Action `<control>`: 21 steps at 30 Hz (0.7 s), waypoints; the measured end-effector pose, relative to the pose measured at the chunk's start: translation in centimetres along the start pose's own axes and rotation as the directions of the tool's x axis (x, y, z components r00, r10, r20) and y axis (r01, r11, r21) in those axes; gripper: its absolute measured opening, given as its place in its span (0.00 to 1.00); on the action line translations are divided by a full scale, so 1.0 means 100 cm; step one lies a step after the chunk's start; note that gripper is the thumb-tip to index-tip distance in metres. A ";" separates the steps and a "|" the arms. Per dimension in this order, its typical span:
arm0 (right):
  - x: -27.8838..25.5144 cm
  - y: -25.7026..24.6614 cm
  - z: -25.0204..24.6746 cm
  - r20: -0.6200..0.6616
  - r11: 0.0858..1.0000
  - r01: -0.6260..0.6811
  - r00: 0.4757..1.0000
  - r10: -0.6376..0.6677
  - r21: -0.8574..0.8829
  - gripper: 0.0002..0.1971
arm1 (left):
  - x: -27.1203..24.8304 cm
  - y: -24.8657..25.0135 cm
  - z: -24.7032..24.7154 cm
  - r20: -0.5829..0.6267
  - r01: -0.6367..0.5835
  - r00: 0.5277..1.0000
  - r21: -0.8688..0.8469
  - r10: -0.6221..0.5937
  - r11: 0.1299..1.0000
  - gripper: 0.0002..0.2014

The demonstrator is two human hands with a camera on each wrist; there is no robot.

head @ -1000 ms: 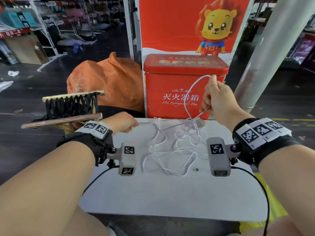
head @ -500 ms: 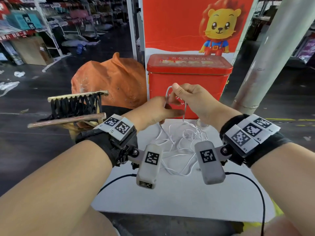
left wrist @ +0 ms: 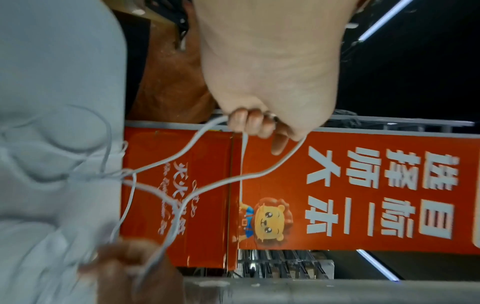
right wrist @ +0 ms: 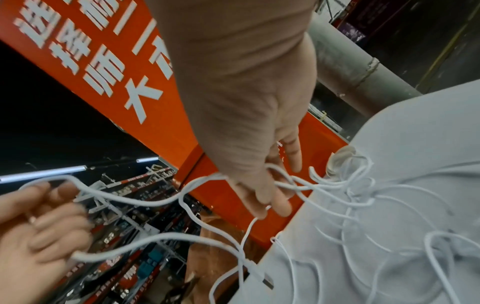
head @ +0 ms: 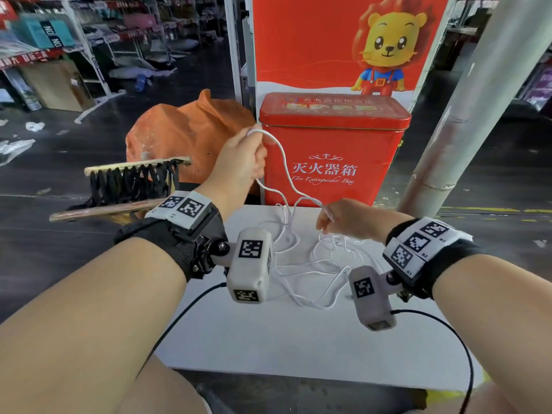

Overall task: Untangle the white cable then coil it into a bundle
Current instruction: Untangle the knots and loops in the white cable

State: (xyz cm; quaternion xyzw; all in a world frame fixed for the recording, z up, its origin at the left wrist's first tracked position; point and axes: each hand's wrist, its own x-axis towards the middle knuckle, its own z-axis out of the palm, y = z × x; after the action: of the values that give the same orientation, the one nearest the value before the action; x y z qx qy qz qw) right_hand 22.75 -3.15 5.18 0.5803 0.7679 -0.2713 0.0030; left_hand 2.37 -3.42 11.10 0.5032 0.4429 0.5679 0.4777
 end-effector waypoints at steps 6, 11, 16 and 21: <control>0.001 0.006 -0.012 -0.254 0.990 -0.093 0.960 0.117 0.105 0.10 | 0.003 0.012 -0.020 -0.023 -0.085 0.992 0.627 0.127 0.774 0.17; -0.007 -0.002 -0.027 -0.406 0.823 0.029 0.879 0.249 0.567 0.20 | 0.003 0.002 -0.028 -0.118 0.280 0.960 0.446 -0.255 0.850 0.32; -0.019 -0.008 -0.028 -0.365 0.822 0.116 0.924 0.117 0.557 0.16 | 0.005 0.006 -0.026 -0.024 0.312 0.948 0.274 -0.317 0.910 0.23; -0.017 -0.002 -0.029 -0.439 0.925 0.179 0.899 -0.014 0.336 0.14 | 0.006 0.012 -0.031 0.024 0.252 0.966 0.118 -0.256 0.961 0.10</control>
State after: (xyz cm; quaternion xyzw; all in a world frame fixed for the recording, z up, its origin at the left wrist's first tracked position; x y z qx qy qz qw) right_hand 24.02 -3.45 8.28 0.5763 0.7134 -0.2758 -0.2879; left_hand -0.82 -3.04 12.06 0.4797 0.5261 0.4658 0.5255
